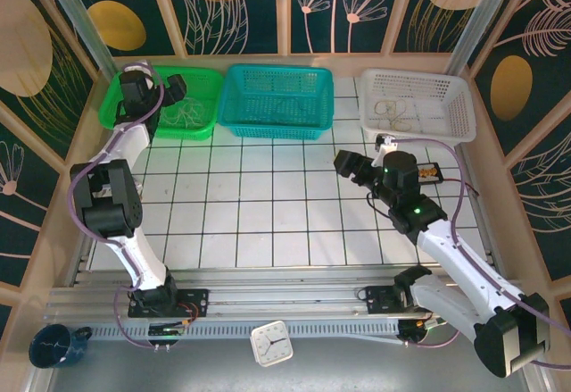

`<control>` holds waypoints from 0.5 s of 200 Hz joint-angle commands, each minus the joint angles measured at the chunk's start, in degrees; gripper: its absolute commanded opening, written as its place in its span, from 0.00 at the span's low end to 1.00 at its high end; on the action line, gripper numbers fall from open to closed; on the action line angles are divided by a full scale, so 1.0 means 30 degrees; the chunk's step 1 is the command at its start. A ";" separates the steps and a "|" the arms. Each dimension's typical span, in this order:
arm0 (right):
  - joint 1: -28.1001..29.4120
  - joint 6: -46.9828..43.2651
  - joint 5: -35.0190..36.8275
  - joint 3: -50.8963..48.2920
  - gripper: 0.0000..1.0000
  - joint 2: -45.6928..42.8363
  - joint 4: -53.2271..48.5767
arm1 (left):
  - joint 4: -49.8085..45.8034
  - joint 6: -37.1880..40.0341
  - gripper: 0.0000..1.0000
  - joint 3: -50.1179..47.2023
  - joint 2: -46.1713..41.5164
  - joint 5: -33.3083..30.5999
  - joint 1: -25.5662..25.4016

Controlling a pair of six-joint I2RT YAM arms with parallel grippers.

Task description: Untangle the cables

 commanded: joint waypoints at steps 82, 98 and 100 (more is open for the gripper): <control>-0.0467 -0.2754 0.7455 0.0179 0.99 0.1246 -0.0011 | 0.4285 -0.0426 0.99 -0.8084 -0.9446 0.1764 0.0008; -0.0620 -0.3364 0.9227 -0.0390 0.99 0.1370 0.1277 | 0.5639 -0.0378 0.99 -1.0390 -1.1236 0.1422 -0.0029; -0.0656 -0.3440 0.9416 -0.0489 0.99 0.1357 0.1490 | 0.5748 -0.0416 0.99 -1.0639 -1.1417 0.1378 -0.0018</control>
